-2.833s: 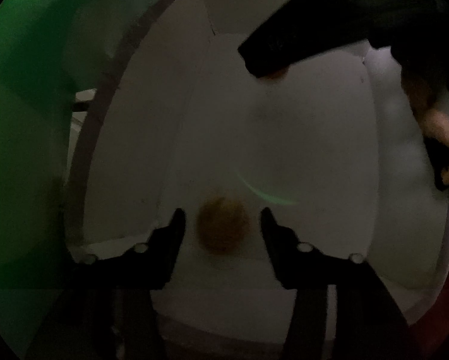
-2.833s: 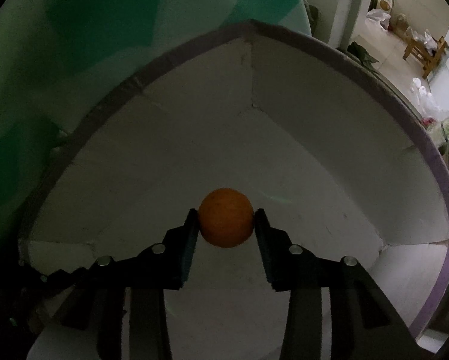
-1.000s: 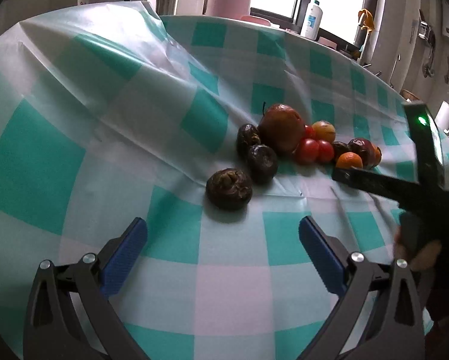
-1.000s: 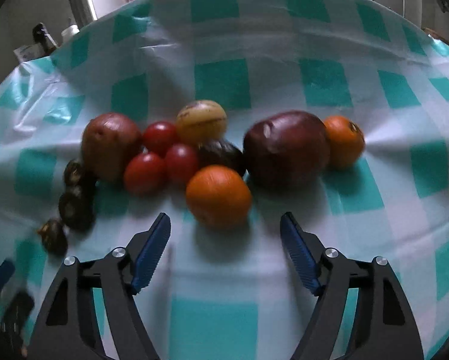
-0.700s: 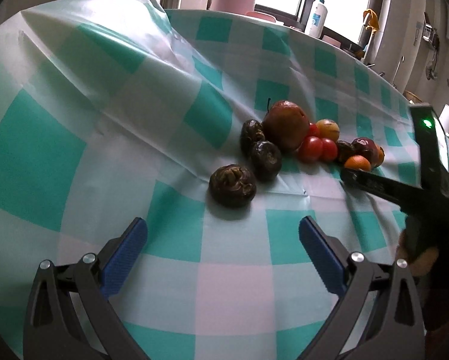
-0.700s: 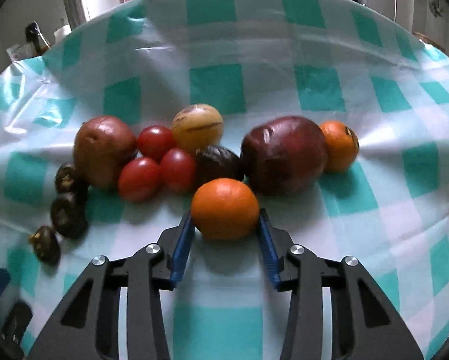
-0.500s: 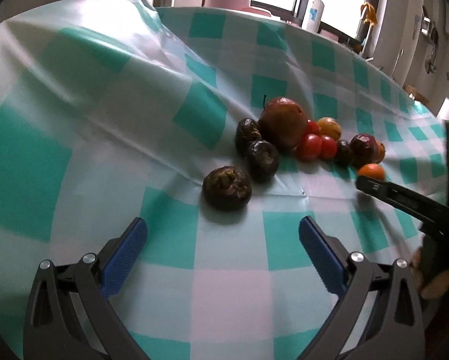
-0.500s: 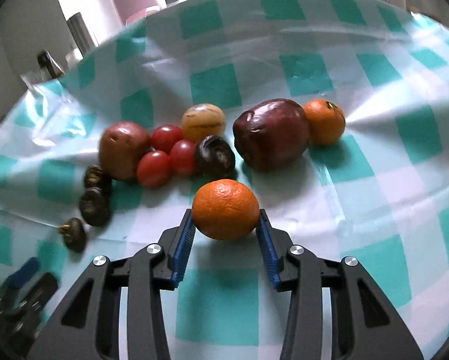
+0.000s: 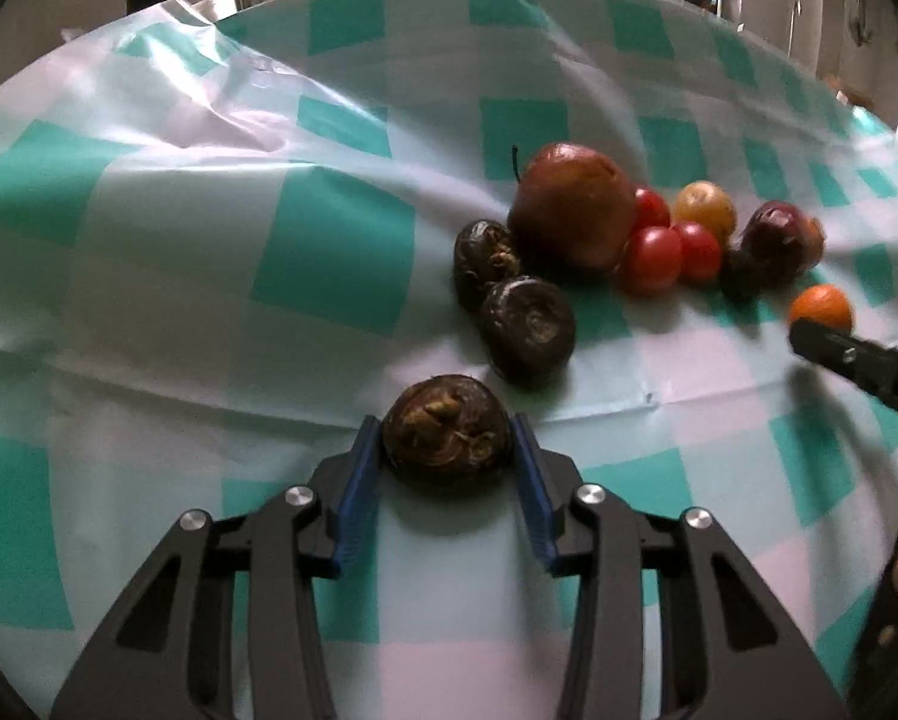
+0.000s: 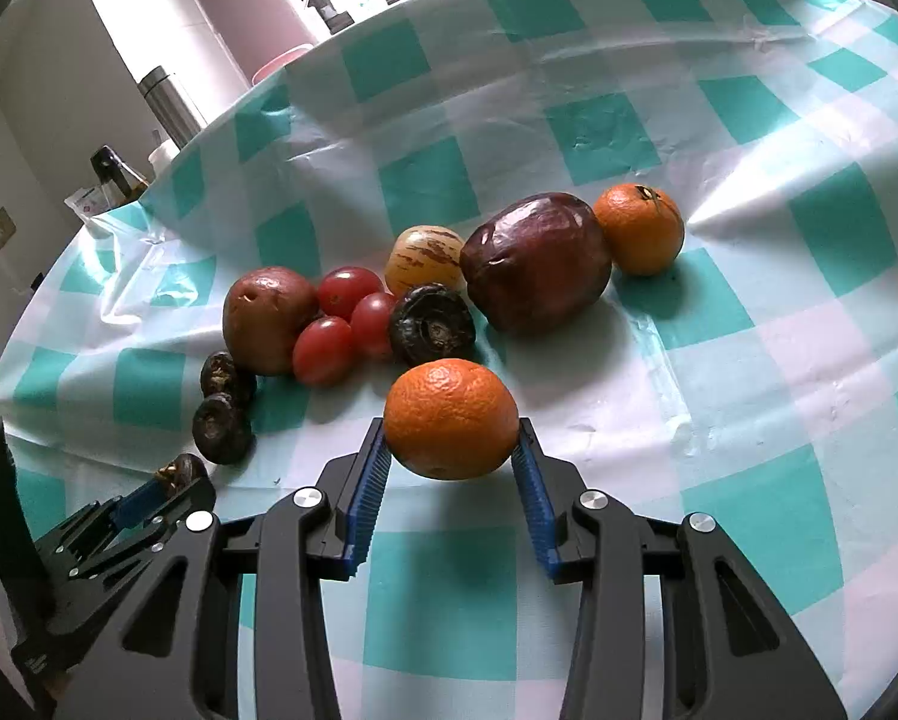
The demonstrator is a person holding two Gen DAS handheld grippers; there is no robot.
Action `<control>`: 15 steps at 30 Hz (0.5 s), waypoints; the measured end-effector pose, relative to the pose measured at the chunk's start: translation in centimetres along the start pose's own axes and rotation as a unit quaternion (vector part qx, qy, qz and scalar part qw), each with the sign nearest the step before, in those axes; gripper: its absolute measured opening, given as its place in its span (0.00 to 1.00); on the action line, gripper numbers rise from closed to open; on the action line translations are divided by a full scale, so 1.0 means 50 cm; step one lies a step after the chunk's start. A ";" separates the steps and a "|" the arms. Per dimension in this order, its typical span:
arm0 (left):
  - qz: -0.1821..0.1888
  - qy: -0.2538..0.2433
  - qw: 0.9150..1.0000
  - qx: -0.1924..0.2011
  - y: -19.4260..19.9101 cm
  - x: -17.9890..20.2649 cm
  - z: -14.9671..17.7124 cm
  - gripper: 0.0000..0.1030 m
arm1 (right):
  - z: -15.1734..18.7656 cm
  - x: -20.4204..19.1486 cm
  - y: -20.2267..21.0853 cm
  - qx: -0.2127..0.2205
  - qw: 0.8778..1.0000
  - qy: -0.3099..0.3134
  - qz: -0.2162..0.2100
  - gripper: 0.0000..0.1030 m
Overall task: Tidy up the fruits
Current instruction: 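Grasp an orange with the right tool while the left tool grasps a dark shriveled fruit, then lift the orange and dark fruit and carry both toward the white box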
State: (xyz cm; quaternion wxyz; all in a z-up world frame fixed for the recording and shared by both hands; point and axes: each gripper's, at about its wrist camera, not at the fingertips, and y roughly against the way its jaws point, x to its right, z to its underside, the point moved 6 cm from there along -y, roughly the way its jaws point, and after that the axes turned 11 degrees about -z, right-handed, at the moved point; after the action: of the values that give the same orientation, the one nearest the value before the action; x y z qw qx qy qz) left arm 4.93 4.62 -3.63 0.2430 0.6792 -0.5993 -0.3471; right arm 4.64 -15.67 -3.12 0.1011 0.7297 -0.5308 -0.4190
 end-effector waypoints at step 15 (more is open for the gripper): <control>-0.024 0.091 0.994 0.063 0.128 -0.050 0.064 0.42 | 0.075 -0.046 0.067 -0.015 0.998 0.042 -0.036 0.40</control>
State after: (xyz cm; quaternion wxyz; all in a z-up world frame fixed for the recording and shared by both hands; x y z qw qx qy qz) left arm -1.74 6.31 -0.47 0.2453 0.7362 -0.5787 -0.2510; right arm -0.59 -13.96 -2.33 0.1193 0.7637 -0.4931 -0.3993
